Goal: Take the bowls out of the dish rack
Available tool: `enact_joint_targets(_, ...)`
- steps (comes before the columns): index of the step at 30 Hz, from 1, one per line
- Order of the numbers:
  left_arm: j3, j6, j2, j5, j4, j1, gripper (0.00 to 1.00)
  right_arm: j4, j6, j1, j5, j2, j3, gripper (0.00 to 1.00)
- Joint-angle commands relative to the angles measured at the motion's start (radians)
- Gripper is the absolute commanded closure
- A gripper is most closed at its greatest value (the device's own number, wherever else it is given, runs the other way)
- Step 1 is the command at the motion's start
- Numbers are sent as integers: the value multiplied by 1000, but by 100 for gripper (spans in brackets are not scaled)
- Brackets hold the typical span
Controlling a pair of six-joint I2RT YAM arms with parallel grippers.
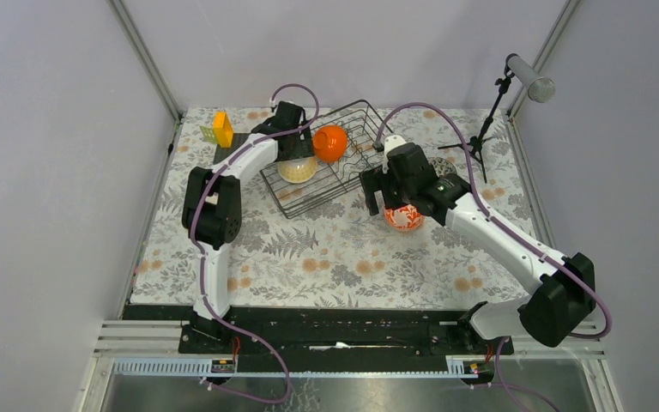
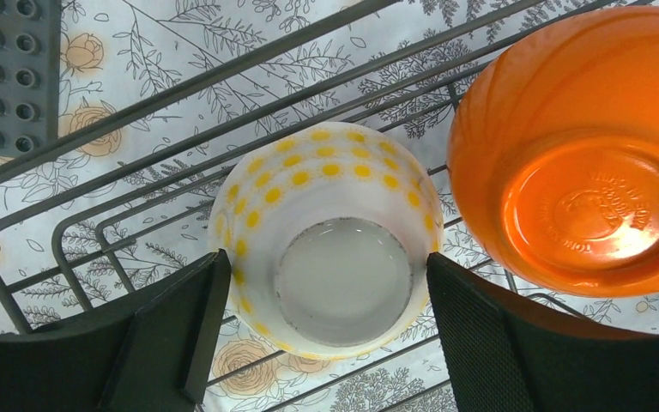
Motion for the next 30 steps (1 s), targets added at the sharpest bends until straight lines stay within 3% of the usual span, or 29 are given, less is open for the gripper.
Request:
enact_joint_targets(1, -33, 6, -51, 17, -13, -7, 15, 36, -19, -4, -25, 18, 27, 0)
enact_joint_targets(8, -85, -18, -126, 91, -23, -12, 26, 38, -26, -4, -31, 32, 31, 0)
enact_joint_targets(14, -101, -12, -160, 137, -42, -12, 48, 39, -29, -4, -40, 32, 28, 0)
enact_joint_targets(19, -97, -17, -180, 155, -47, -11, 58, 44, -27, -4, -50, 31, 25, 0)
enact_joint_targets(23, -98, -18, -202, 148, -51, -11, 55, 51, -22, -4, -60, 33, 24, 0)
enact_joint_targets(27, -90, -10, -210, 128, -53, -12, 38, 53, -13, -4, -68, 30, 22, 0)
enact_joint_targets(30, -64, -6, -197, 91, -53, -10, 19, 54, -7, -4, -70, 23, 15, 0)
